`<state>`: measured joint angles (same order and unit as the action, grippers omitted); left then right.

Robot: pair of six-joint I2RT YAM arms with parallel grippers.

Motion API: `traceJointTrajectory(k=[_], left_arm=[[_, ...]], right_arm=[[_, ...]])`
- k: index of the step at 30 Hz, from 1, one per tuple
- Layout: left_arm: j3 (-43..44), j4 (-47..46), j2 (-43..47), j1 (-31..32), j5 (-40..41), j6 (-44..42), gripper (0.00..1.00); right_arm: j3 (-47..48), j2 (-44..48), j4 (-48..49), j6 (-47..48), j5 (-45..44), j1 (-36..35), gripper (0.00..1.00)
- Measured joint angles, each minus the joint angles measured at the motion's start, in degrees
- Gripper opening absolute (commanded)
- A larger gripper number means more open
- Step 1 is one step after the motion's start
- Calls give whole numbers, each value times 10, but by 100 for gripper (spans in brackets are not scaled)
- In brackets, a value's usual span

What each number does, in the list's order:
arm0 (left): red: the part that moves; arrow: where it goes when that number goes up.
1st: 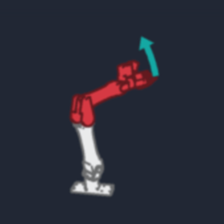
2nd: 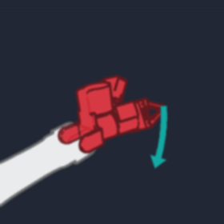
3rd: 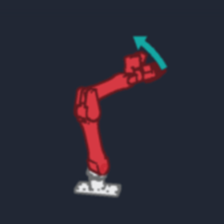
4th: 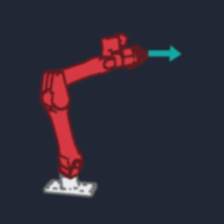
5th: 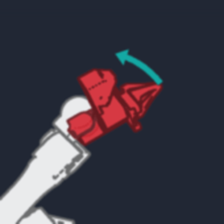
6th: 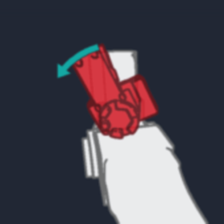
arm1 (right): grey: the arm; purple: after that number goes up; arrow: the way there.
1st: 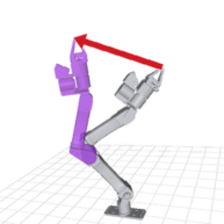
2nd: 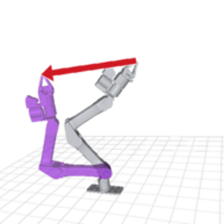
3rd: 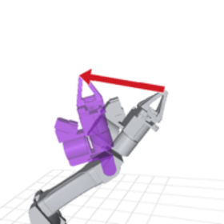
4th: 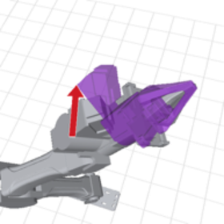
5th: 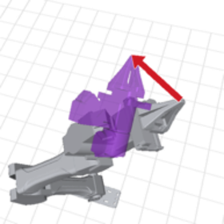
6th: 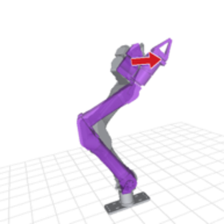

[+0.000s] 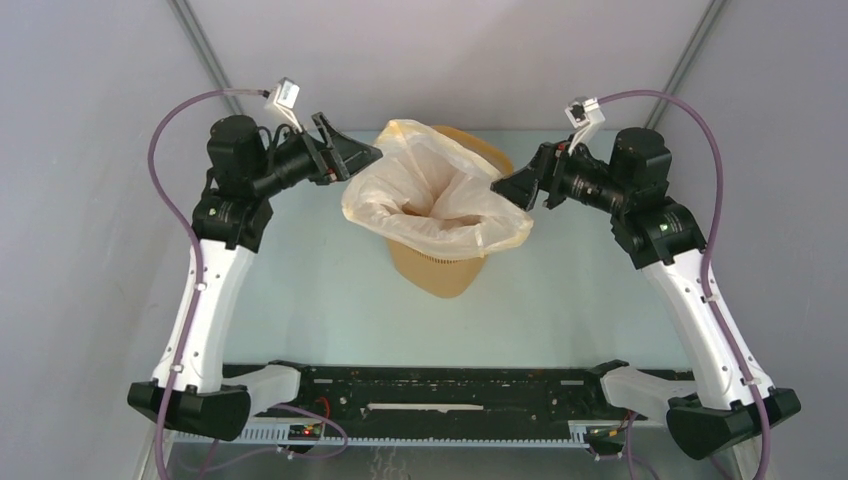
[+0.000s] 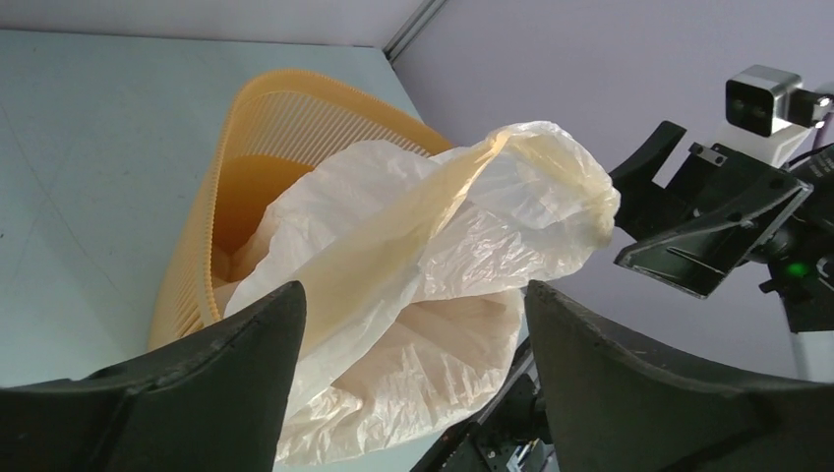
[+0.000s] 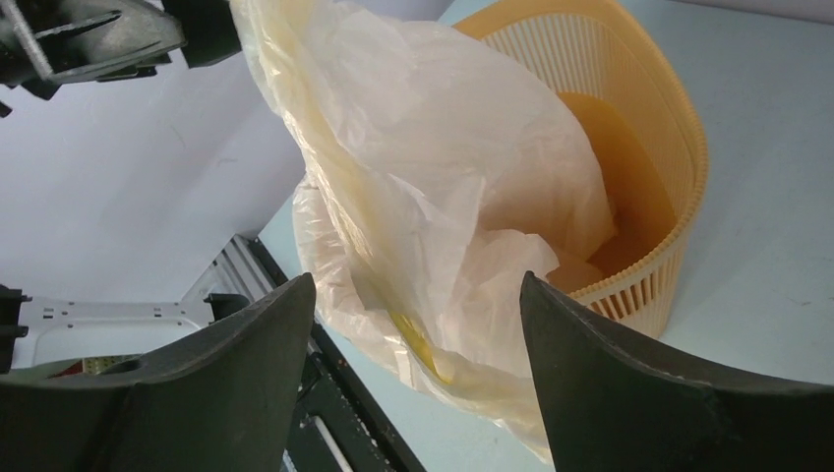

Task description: Put the trash bags into the trash bin

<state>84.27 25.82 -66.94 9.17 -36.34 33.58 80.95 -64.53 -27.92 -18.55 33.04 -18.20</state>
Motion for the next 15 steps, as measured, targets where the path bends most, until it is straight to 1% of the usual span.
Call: traceJointTrajectory(k=[2,3,7,9,10,11,12,14,15], left_arm=[[-3,-3,-2,1,-2,0,76],[-4,-5,-5,1,-1,1,73],[-13,-5,-10,1,2,2,59],[-13,-5,-15,1,5,5,53],[-13,-7,-17,1,8,9,50],[-13,-8,-21,1,13,11,46],[-13,-10,-24,1,17,15,41],[-13,-14,-30,1,26,21,32],[-13,-14,-35,1,32,24,28]], right_arm=[[0,0,-4,3,-2,-8,87],[0,1,-6,4,-5,-13,85],[0,1,-7,8,-19,-27,75],[0,0,-6,10,-36,-32,64],[0,-1,-4,10,-52,-33,57],[0,-2,-3,12,-62,-33,45],[0,-4,1,12,-76,-33,40],[0,-9,8,9,-98,-33,27],[0,-12,10,8,-104,-32,23]])
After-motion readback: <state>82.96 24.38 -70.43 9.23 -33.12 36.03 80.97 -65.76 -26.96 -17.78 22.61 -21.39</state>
